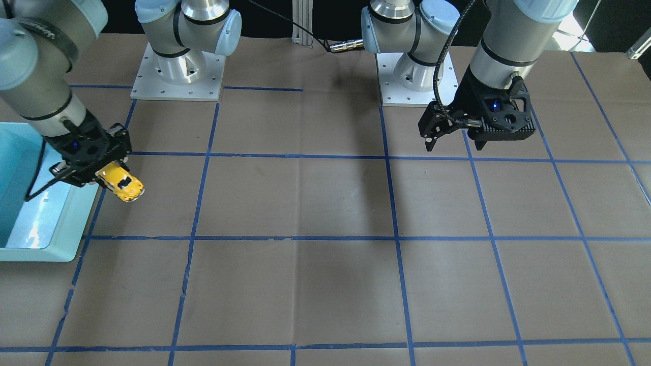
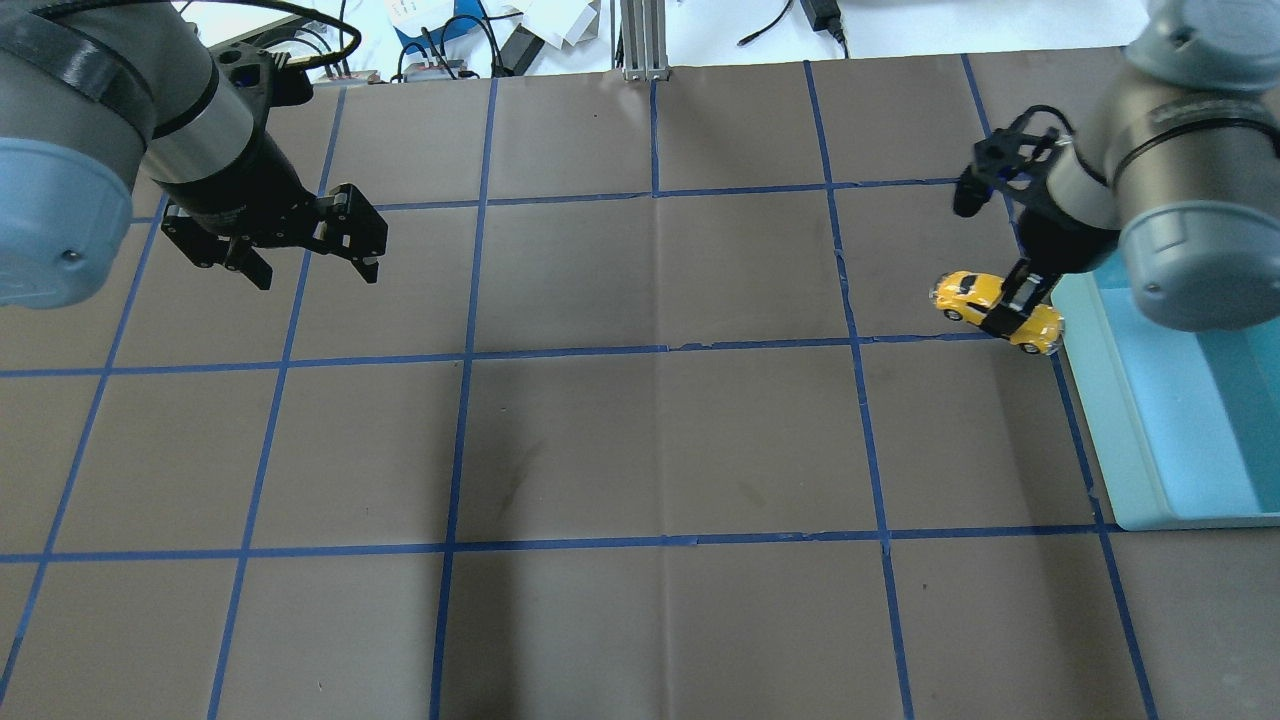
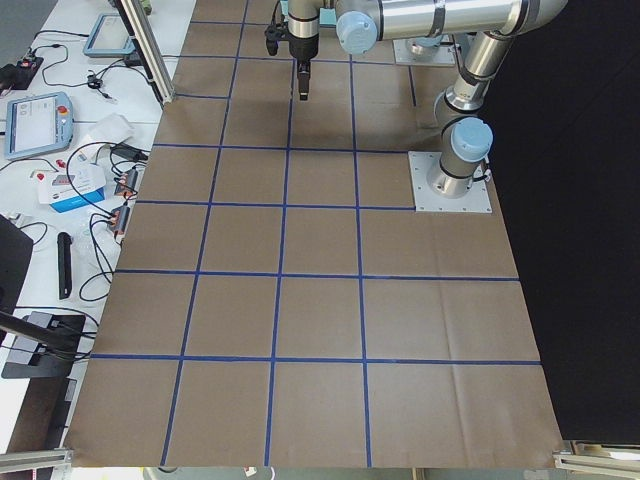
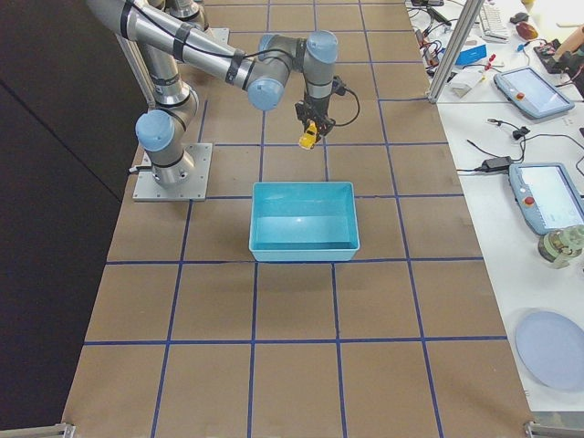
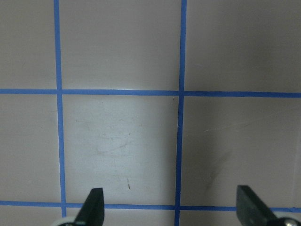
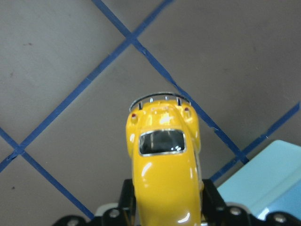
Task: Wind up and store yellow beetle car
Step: 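Carry the held car with the right gripper over the blue box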
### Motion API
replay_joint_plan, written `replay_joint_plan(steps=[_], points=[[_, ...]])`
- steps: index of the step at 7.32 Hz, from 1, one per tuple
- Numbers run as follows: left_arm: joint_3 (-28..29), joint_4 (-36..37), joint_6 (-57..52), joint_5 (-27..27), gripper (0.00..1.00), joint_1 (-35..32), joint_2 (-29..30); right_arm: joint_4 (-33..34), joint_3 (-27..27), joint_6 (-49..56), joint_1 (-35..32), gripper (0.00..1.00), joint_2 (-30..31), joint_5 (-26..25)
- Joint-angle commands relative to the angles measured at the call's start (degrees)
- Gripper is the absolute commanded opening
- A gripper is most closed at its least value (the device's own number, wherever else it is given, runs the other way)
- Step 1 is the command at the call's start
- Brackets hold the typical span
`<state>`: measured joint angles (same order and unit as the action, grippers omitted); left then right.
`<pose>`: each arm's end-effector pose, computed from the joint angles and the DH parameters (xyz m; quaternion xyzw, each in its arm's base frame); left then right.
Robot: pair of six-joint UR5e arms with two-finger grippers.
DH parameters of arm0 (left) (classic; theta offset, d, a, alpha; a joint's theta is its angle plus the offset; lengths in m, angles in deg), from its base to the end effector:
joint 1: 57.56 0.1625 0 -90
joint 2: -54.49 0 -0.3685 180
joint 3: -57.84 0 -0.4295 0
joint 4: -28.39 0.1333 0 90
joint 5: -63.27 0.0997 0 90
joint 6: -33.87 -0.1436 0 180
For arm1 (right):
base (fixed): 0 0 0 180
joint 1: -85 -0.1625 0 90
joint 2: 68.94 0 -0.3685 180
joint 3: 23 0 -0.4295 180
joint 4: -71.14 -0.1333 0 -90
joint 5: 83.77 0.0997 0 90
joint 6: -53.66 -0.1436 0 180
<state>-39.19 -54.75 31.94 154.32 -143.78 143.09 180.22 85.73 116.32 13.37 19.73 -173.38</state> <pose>-0.0960 -0.5287 0.3474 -0.0162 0.9998 -0.0103 0.0097 -0.0330 -0.5256 0.2383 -0.3769 0.9262 0.0043 0.0081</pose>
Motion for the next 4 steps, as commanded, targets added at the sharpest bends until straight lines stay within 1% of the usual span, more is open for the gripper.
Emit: replay_joint_plan(steps=[1, 2, 3, 4], points=[[0.0, 0.0, 0.0, 0.0, 1.0, 0.0, 0.0, -2.6, 0.1, -1.0, 13.1, 0.43, 0.4, 2.8], [0.0, 0.0, 0.0, 0.0, 1.0, 0.0, 0.0, -2.7, 0.3, -6.2, 17.0, 0.43, 0.3, 4.1], [0.0, 0.0, -0.1, 0.0, 1.0, 0.0, 0.0, -2.5, 0.3, -13.2, 17.8, 0.43, 0.1, 4.2], [-0.1, 0.0, 0.0, 0.0, 1.0, 0.0, 0.0, -1.8, 0.4, -14.3, 18.1, 0.43, -0.3, 4.2]])
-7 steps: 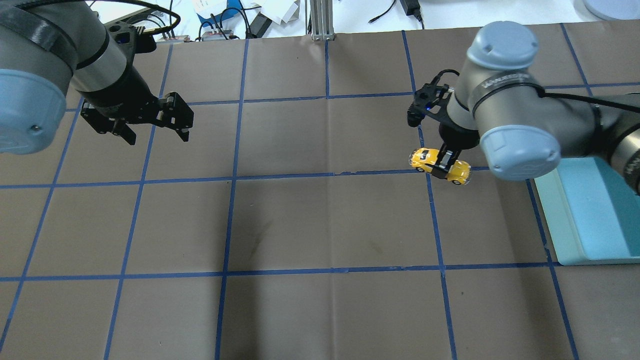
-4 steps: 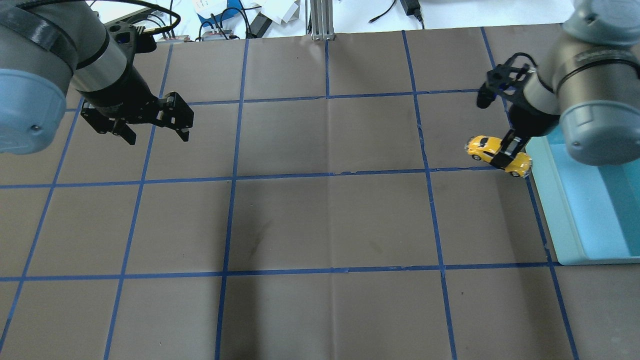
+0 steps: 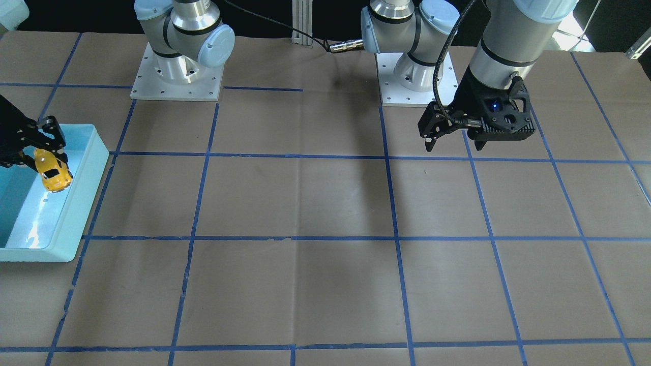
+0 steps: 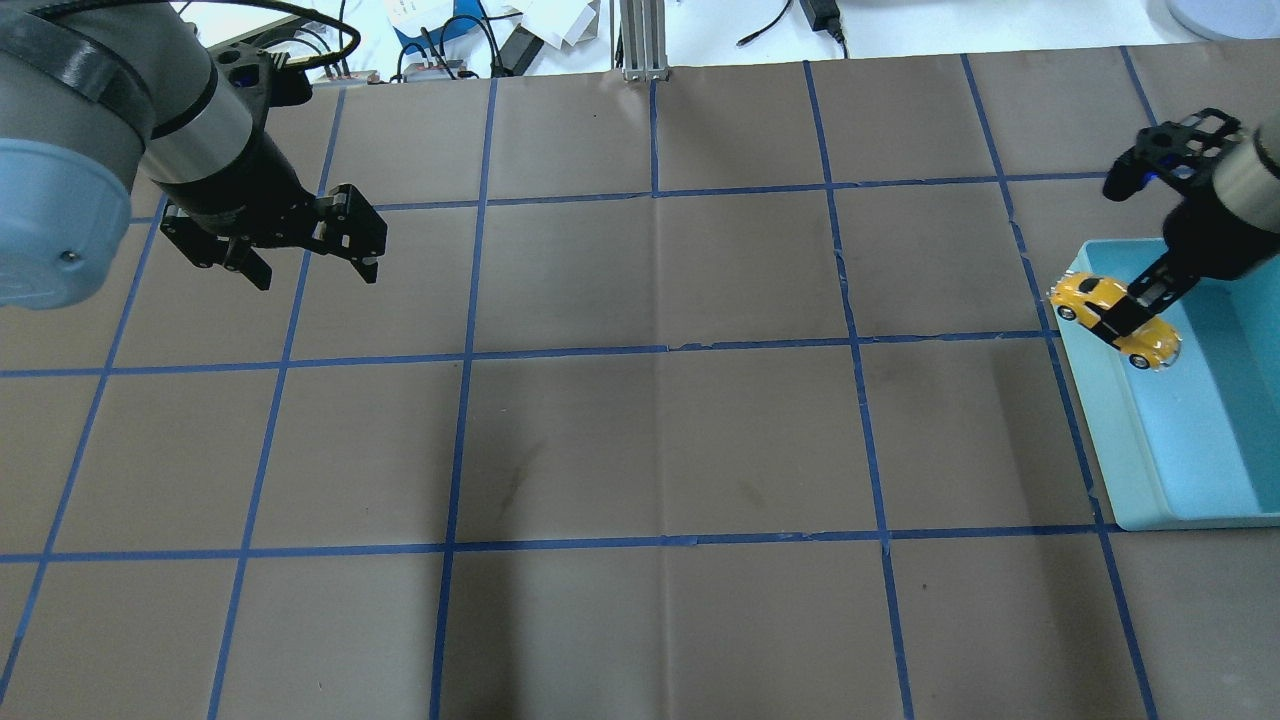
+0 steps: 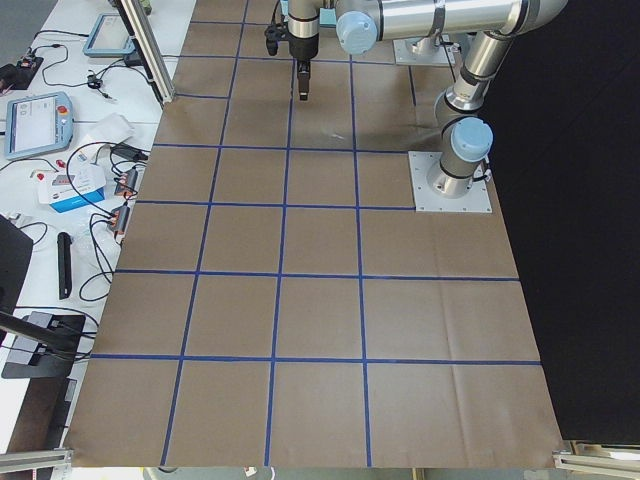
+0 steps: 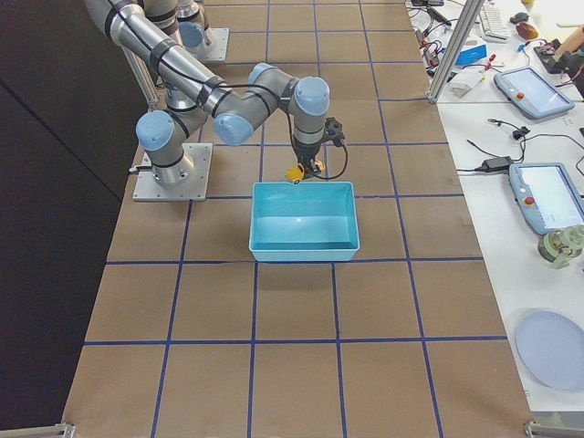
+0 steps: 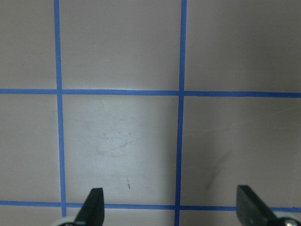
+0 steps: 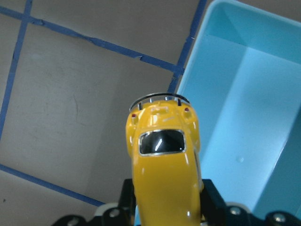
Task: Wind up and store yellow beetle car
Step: 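Lower the car into the blue box and open the right gripper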
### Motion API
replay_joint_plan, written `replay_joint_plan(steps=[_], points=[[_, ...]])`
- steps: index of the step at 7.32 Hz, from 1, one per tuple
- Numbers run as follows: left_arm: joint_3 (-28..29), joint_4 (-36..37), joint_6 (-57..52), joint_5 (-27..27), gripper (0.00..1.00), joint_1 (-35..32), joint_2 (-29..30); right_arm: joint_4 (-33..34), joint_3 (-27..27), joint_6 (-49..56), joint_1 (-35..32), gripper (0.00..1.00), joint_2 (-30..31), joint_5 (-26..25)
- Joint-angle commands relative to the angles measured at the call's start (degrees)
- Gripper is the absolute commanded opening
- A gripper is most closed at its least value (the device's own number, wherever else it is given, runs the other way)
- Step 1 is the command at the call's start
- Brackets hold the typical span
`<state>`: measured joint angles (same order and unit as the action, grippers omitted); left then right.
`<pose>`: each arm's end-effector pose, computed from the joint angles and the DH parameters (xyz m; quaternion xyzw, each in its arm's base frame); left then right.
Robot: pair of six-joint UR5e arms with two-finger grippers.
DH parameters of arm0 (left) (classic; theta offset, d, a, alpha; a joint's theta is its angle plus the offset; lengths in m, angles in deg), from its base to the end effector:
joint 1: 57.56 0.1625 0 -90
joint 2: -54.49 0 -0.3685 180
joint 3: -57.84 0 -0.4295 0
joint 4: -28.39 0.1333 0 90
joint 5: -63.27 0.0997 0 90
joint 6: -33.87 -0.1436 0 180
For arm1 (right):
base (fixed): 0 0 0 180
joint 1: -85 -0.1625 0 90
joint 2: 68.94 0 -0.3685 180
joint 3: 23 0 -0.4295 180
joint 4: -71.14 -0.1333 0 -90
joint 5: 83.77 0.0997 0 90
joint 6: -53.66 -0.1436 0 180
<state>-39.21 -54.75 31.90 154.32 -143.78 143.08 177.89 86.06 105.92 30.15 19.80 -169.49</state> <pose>-0.0960 -0.5286 0.3473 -0.0159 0.9998 -0.0102 0.0097 -0.1709 -0.4929 0.2326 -0.1474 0.9879 -0.0033 0.0485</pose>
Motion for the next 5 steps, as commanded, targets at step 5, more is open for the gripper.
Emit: replay_joint_plan(steps=[5], points=[[0.1, 0.1, -0.1, 0.0, 1.0, 0.0, 0.0, 8.1, 0.2, -5.9, 6.9, 0.47, -9.6, -4.0]])
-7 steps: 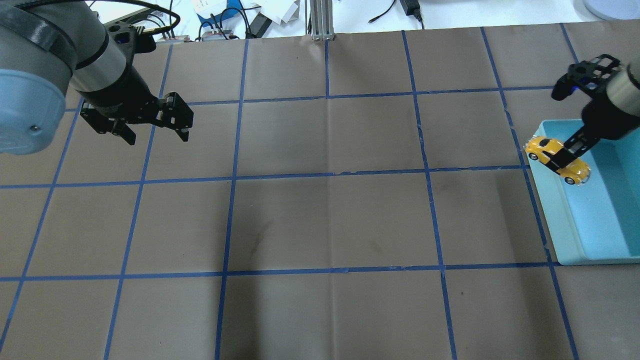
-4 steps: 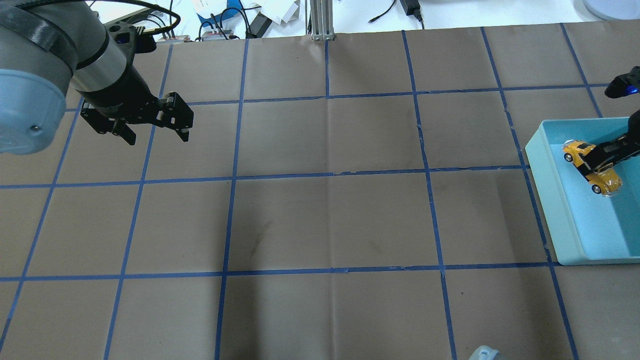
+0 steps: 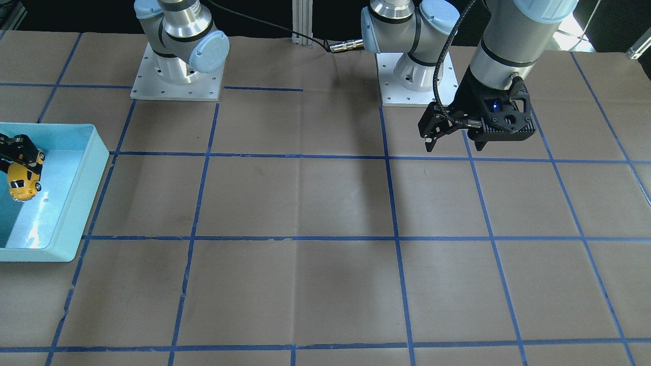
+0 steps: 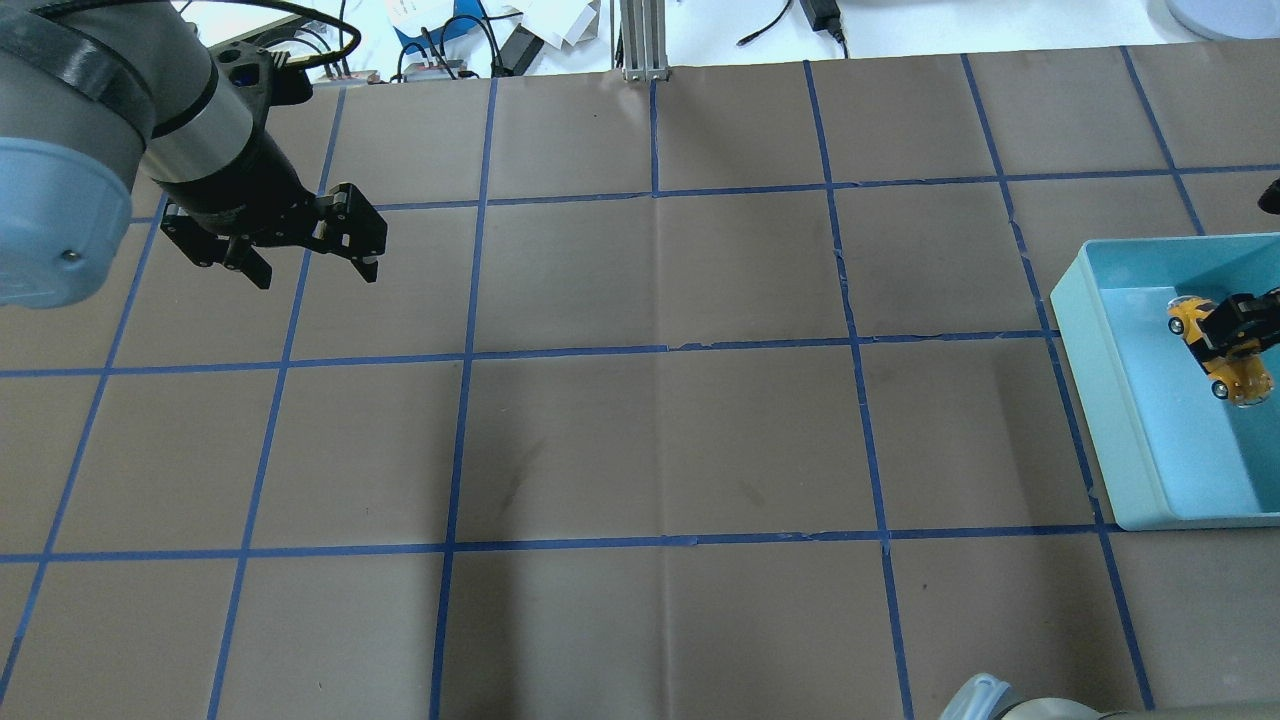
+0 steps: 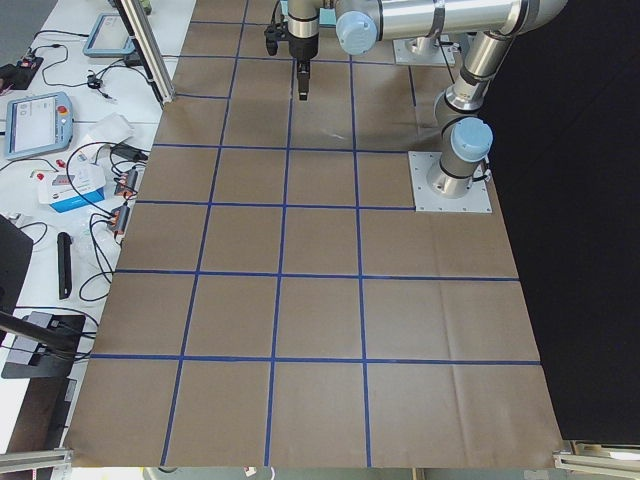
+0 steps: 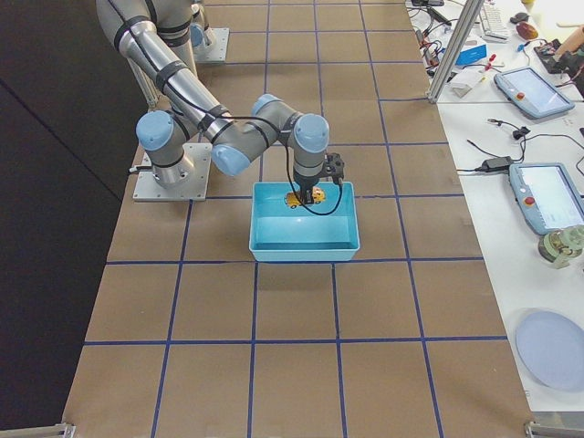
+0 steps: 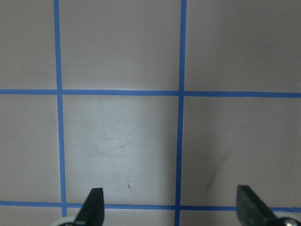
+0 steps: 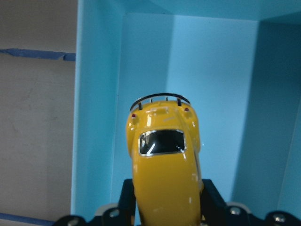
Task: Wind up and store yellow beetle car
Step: 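Lower the car into the blue box and open the right gripper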
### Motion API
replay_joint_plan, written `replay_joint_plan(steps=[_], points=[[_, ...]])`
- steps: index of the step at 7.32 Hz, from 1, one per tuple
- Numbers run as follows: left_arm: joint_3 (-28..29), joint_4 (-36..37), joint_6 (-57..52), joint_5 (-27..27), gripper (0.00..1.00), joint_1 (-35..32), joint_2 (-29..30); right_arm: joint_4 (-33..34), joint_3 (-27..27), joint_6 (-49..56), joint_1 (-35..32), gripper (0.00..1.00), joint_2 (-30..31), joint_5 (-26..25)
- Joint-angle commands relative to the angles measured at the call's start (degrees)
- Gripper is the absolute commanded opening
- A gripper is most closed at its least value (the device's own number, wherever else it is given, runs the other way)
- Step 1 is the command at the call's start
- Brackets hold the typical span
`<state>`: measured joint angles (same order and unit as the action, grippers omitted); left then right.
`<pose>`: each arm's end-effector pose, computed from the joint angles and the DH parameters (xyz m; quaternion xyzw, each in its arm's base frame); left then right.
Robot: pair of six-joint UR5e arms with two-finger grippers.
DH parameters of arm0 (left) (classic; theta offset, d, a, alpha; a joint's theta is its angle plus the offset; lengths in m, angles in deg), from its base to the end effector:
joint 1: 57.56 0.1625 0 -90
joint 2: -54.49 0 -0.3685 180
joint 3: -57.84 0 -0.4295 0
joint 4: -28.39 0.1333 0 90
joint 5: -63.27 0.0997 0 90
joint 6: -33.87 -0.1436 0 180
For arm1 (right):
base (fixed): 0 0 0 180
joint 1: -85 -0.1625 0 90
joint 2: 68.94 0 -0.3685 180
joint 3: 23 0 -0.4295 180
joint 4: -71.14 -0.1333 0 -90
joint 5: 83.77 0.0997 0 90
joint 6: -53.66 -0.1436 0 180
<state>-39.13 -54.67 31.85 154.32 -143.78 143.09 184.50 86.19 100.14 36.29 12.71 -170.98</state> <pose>-0.0960 -0.5291 0.3481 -0.0155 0.9998 -0.0115 0.0098 -0.2399 -0.4858 0.1782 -0.0443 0.9981 0.0094 0.0428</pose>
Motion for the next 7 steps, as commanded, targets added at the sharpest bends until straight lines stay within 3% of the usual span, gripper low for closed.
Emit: replay_joint_plan(steps=[1, 3, 4, 6, 7], points=[[0.0, 0.0, 0.0, 0.0, 1.0, 0.0, 0.0, 3.7, 0.2, -0.1, 0.8, 0.47, -4.7, -2.9], [0.1, 0.1, 0.0, 0.0, 1.0, 0.0, 0.0, 5.2, 1.6, -0.1, 0.9, 0.5, -5.8, -3.0], [0.0, 0.1, 0.0, 0.0, 1.0, 0.0, 0.0, 6.9, 2.9, -0.1, 0.9, 0.56, -6.2, -3.0], [0.0, 0.1, 0.0, 0.0, 1.0, 0.0, 0.0, 8.5, 4.0, 0.1, 0.9, 0.78, -6.4, -3.0], [0.0, 0.1, 0.0, 0.0, 1.0, 0.0, 0.0, 8.5, 4.0, 0.2, 0.9, 0.95, -6.4, -3.0]])
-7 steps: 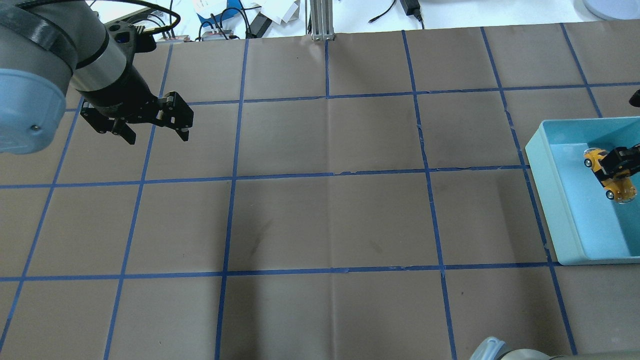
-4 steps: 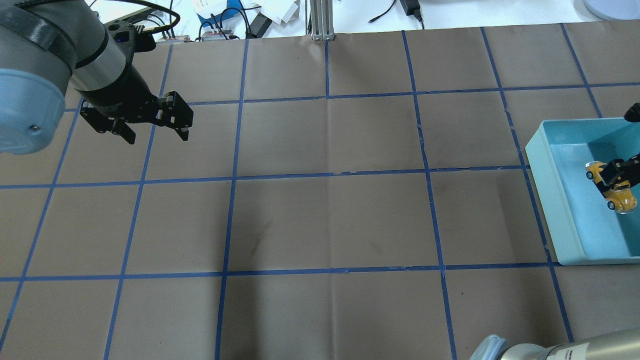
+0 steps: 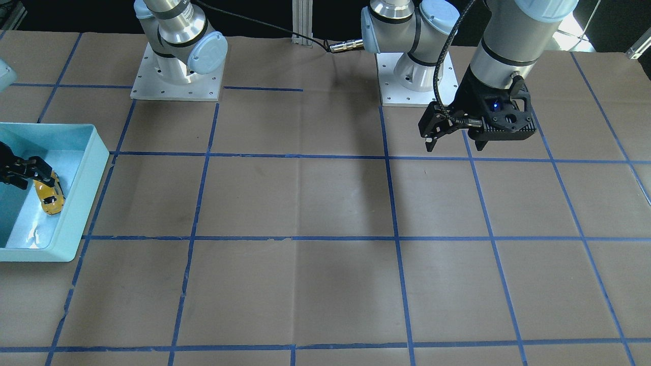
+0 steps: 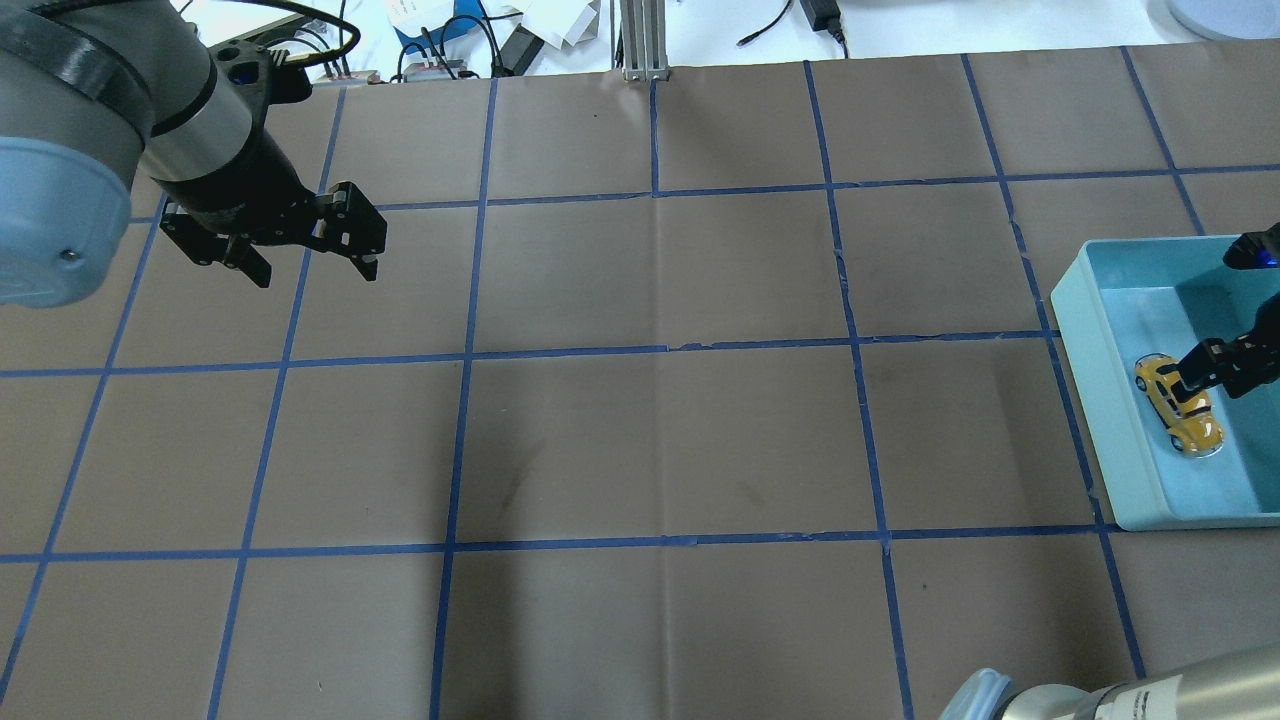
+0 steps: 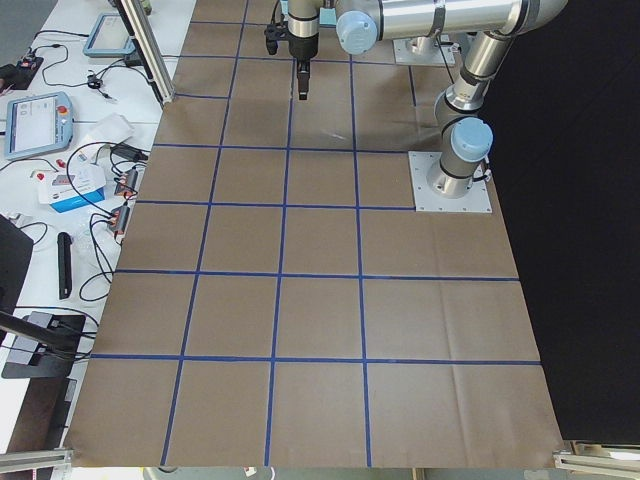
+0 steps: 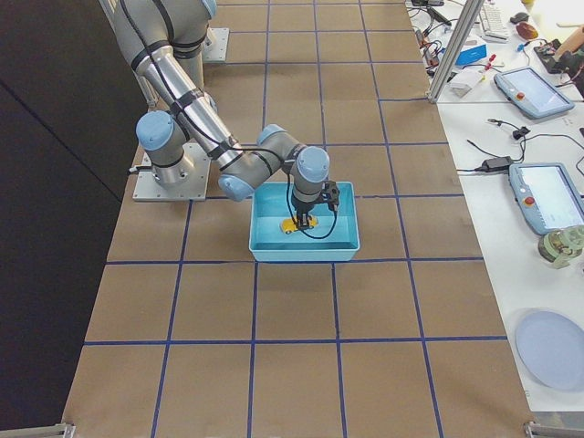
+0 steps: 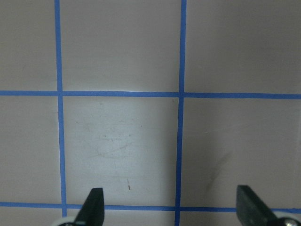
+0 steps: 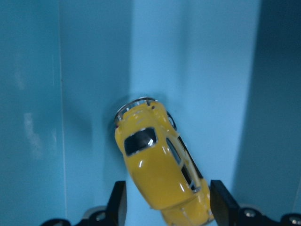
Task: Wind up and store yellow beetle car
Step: 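Lower the car into the blue box and open the right gripper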
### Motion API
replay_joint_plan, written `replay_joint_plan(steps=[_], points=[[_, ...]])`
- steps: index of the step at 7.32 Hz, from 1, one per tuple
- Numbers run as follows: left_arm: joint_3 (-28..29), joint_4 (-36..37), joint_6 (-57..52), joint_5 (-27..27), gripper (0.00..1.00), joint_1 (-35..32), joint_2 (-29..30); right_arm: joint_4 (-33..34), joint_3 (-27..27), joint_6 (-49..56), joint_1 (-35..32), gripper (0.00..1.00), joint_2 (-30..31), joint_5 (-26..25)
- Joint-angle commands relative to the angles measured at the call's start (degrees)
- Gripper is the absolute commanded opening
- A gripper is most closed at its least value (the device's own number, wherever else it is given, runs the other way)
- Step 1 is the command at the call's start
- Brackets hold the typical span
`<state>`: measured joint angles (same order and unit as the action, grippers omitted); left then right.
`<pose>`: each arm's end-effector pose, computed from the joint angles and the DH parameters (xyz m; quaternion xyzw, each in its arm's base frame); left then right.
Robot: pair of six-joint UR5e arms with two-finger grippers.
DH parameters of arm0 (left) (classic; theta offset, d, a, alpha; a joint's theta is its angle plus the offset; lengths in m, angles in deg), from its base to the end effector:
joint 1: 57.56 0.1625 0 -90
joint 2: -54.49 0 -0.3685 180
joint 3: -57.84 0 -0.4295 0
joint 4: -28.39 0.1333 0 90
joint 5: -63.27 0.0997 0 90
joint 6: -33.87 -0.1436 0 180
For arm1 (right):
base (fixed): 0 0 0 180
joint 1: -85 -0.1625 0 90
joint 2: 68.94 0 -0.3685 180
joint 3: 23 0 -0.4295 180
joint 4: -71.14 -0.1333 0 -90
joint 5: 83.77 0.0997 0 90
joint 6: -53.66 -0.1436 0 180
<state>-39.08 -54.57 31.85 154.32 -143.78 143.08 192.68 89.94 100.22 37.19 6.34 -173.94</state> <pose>-0.0960 -0.5294 0.3488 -0.0155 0.9997 -0.0129 0.0098 -0.2491 -0.4726 0.1031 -0.0382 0.9978 0.0392 0.0363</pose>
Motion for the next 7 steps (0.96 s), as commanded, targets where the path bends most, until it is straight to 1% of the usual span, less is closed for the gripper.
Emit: replay_joint_plan(steps=[1, 2, 3, 4, 5, 7], points=[[0.0, 0.0, 0.0, 0.0, 1.0, 0.0, 0.0, 0.4, 0.1, 0.2, 0.0, 1.0, 0.5, 0.0], [0.0, 0.0, 0.0, 0.0, 1.0, 0.0, 0.0, 0.2, -0.8, 0.1, 0.0, 1.0, 1.5, -0.4], [0.0, 0.0, 0.0, 0.0, 1.0, 0.0, 0.0, -1.1, -2.6, -0.5, -0.6, 1.0, 6.3, -1.0], [0.0, 0.0, 0.0, 0.0, 1.0, 0.0, 0.0, -3.3, -3.2, -3.0, -1.8, 1.0, 10.6, -0.1], [0.0, 0.0, 0.0, 0.0, 1.0, 0.0, 0.0, -5.5, -3.3, -8.2, -5.0, 1.0, 12.9, 0.8], [-0.1, 0.0, 0.0, 0.0, 1.0, 0.0, 0.0, -9.9, -4.0, -19.9, -13.5, 1.0, 17.0, 0.9]])
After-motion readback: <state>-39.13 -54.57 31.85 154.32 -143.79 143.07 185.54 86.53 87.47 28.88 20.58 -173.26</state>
